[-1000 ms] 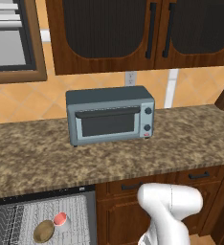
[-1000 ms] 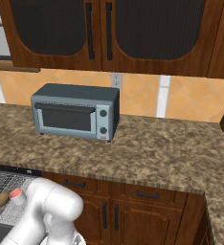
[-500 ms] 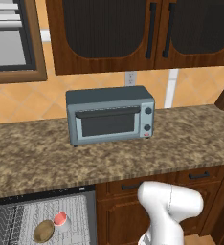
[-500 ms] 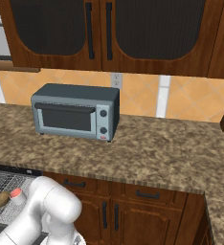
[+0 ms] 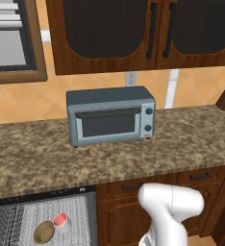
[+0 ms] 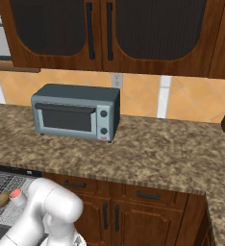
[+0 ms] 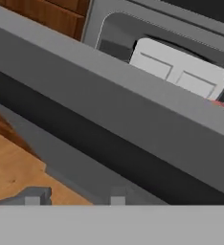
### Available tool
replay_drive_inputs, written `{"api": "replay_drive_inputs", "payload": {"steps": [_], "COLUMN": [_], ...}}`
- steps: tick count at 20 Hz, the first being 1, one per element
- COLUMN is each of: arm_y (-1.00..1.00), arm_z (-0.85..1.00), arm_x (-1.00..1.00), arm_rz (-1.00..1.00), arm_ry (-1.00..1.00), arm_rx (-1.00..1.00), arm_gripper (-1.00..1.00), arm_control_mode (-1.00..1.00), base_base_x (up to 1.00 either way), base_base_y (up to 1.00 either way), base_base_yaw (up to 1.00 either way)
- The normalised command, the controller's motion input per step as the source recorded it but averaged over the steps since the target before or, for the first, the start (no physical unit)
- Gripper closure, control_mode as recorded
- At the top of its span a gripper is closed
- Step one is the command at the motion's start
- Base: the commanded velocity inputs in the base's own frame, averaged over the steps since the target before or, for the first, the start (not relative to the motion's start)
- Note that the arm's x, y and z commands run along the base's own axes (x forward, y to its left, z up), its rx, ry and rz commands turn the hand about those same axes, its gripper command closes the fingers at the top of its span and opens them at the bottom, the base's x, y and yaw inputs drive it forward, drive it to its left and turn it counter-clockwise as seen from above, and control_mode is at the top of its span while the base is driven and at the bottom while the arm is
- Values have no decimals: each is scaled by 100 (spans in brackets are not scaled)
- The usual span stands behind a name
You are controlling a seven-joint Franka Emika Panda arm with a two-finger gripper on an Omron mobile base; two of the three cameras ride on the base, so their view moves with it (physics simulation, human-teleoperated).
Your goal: Pick up the cup and bowl from the counter, place them in the dishwasher, and close the dishwasher door.
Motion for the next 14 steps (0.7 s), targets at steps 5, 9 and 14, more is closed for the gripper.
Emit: {"api": "replay_drive_inputs", "payload": {"steps": [5,9,14], "arm_y": [-52,-52,-44], "arm_z": [0,0,0], "arm_x": [61,70,63], "arm_rz": [-3,-6,-7], "arm_ry": [-39,-29,-23], "arm_rx": [0,0,0], "arm_gripper": [-100,-100,-100], "arm_control_mode": [-100,-100,-100], "base_base_x": [0,0,0], "base_base_y": [0,0,0], "base_base_yaw": [0,0,0]}}
